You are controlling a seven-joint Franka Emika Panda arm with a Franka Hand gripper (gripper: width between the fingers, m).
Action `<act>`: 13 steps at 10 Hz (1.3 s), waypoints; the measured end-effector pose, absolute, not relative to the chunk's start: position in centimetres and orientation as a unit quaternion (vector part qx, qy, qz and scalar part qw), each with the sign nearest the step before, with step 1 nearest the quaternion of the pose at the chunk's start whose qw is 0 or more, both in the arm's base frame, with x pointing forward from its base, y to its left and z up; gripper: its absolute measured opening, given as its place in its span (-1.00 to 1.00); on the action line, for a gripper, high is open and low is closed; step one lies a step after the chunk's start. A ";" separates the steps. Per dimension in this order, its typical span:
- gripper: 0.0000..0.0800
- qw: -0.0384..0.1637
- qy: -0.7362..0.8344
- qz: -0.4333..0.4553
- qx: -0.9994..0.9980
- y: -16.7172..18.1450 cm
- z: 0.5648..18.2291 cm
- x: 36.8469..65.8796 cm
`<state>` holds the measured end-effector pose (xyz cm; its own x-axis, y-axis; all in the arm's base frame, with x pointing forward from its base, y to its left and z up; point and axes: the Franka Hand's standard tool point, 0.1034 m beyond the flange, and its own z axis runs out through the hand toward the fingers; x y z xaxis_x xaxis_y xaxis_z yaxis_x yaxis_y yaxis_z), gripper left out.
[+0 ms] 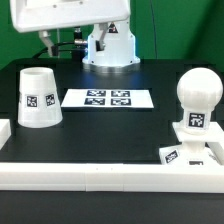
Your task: Assemble lamp
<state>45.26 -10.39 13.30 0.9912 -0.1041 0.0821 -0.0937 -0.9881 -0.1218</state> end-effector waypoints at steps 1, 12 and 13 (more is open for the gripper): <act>0.75 0.059 0.037 -0.043 -0.997 -11.3 12.8 44.8; 0.43 0.037 0.042 -0.030 -0.998 -12.6 7.7 42.4; 0.43 0.036 0.042 -0.031 -0.998 -12.6 7.7 42.6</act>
Offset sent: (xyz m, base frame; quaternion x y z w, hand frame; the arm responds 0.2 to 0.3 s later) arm 0.0125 -0.0347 0.0028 0.0047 0.0111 -0.0064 0.9999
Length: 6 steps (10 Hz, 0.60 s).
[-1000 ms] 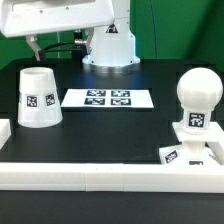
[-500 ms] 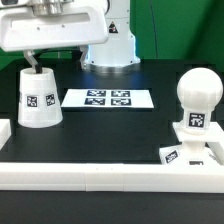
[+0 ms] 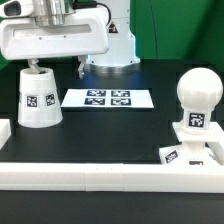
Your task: Assemble lamp
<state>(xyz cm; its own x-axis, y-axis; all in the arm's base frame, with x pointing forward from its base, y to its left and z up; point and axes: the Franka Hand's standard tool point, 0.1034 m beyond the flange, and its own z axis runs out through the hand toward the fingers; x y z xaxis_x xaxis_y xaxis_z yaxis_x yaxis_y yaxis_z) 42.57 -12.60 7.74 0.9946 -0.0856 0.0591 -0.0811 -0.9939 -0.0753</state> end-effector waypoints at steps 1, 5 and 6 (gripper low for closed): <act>0.09 0.036 0.042 -0.033 -0.998 -12.7 7.8 42.7; -0.88 0.036 0.040 -0.034 -0.998 -12.6 7.9 42.9; -0.88 0.036 0.040 -0.033 -0.998 -12.6 7.9 42.9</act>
Offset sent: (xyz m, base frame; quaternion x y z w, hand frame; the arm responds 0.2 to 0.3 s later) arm 0.0031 0.0032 -0.0010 -0.0058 0.0022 -0.0069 1.0000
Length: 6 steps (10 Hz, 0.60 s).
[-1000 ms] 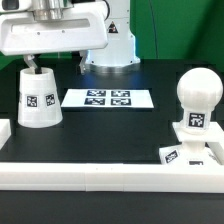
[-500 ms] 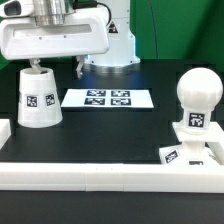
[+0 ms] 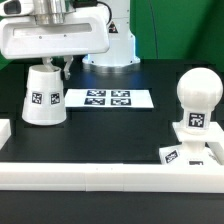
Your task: Assemble lamp
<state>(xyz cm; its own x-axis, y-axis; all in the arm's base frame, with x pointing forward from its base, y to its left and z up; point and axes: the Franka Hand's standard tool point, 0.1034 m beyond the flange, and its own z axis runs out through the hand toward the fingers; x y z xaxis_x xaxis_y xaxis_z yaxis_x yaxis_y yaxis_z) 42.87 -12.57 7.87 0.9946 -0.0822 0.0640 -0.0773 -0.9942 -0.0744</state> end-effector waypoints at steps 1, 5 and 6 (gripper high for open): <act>-0.88 0.036 0.040 -0.033 -0.998 -12.6 7.9 42.9; -0.88 0.058 0.052 -0.033 -0.996 -9.7 9.1 44.8; -0.88 0.067 0.056 -0.039 -0.995 -8.2 10.1 46.4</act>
Offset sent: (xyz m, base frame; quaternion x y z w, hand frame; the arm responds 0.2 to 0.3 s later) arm 0.0215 0.0323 0.0127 0.0450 0.0110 0.0120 0.9989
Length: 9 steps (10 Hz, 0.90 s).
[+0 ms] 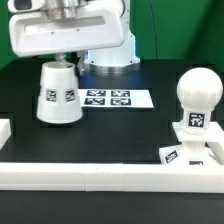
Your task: Assemble lamp
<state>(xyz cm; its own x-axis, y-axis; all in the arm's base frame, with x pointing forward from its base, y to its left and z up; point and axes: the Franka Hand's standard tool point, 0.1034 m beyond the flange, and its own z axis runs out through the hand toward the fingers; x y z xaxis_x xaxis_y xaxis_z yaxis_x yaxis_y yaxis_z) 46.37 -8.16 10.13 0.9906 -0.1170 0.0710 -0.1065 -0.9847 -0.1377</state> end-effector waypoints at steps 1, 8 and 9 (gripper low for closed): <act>-0.88 0.077 0.085 -0.039 -0.993 -6.5 11.1 47.9; -0.88 0.117 0.164 -0.052 -0.978 -1.4 16.7 55.9; -0.88 0.117 0.164 -0.052 -0.978 -1.4 16.7 55.9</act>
Offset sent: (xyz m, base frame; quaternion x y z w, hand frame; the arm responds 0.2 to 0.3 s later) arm 0.0768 0.0468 0.0514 0.0316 -0.0012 0.0947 0.9950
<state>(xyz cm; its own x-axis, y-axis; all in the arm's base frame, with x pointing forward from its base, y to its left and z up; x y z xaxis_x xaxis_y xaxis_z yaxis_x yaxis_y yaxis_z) 55.92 -1.35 16.70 0.9407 -0.3334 0.0633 -0.3091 -0.9186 -0.2462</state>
